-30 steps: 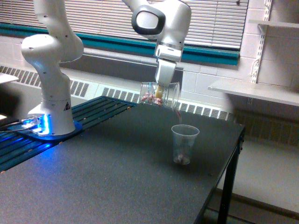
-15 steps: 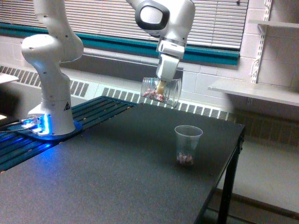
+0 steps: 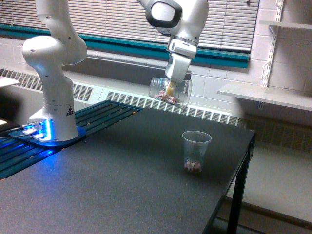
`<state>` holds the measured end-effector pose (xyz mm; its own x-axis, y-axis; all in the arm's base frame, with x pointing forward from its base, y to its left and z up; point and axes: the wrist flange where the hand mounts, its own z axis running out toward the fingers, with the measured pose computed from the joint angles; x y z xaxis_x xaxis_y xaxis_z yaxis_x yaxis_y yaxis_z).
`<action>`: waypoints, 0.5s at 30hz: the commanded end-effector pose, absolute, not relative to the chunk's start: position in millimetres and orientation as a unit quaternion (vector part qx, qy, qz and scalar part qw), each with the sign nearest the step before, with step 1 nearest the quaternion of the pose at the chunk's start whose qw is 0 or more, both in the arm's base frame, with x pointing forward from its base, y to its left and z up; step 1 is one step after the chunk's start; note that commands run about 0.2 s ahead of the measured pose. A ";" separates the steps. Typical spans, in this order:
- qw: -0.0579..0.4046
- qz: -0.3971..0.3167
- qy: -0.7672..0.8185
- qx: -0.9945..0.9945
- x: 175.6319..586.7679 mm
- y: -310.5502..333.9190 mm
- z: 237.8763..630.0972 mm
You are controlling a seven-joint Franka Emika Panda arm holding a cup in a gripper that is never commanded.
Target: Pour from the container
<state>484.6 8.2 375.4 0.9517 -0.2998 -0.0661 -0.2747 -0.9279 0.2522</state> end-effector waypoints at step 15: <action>0.129 -0.066 -0.129 0.981 498.8 19.6 378.0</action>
